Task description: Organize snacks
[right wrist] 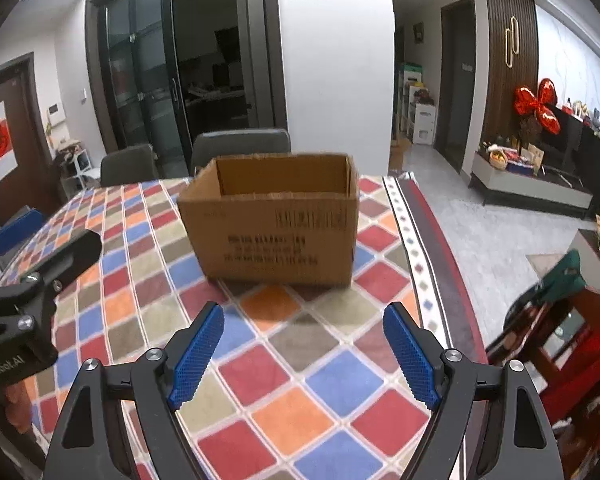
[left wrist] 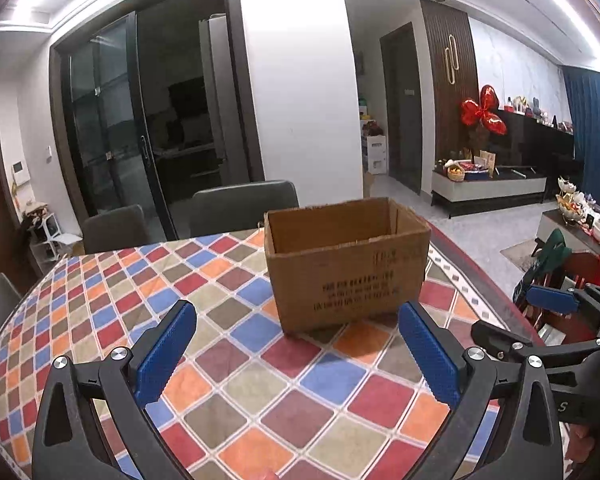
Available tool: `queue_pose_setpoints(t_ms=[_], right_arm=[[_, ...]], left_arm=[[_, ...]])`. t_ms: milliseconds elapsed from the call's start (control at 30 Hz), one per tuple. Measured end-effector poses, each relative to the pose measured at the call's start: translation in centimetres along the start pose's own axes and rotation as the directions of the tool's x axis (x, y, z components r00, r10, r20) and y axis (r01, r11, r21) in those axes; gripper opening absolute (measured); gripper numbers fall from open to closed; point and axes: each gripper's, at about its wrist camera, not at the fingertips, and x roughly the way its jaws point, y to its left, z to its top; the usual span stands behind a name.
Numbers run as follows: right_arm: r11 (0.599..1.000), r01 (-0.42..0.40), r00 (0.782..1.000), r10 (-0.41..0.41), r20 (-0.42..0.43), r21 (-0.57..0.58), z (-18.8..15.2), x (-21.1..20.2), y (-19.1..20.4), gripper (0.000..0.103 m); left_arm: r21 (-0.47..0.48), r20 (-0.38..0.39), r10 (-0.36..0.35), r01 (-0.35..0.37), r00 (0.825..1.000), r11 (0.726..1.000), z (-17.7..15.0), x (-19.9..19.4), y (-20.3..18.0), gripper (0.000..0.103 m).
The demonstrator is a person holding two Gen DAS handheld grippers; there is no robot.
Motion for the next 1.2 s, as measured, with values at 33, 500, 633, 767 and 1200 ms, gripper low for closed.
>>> queue_pose_setpoints(t_ms=[33, 500, 633, 767, 1200], right_arm=[[1.0, 0.006, 1.0, -0.006, -0.004, 0.003, -0.5, -0.1, 0.0, 0.082], [1.0, 0.025, 1.0, -0.025, 0.002, 0.007, -5.3, -2.4, 0.1, 0.082], [1.0, 0.019, 1.0, -0.019, 0.011, 0.021, -5.9, -2.8, -0.1, 0.082], [0.999, 0.031, 0.999, -0.031, 0.01, 0.013, -6.4, -2.8, 0.1, 0.082], [0.999, 0.032, 0.999, -0.032, 0.008, 0.002, -6.7, -2.9, 0.3, 0.082]], left_arm=[[-0.004, -0.007, -0.001, 0.001, 1.0, 1.0, -0.4, -0.1, -0.1, 0.103], [-0.031, -0.039, -0.044, 0.043, 0.998, 0.999, -4.1, -2.4, -1.1, 0.103], [-0.032, -0.057, -0.052, 0.05, 0.997, 0.998, -4.7, -2.5, -1.3, 0.103], [-0.032, -0.062, -0.052, 0.051, 0.997, 0.998, -5.0, -2.5, -1.2, 0.103], [-0.033, -0.06, -0.053, 0.051, 0.997, 0.998, -5.2, -2.5, -1.2, 0.103]])
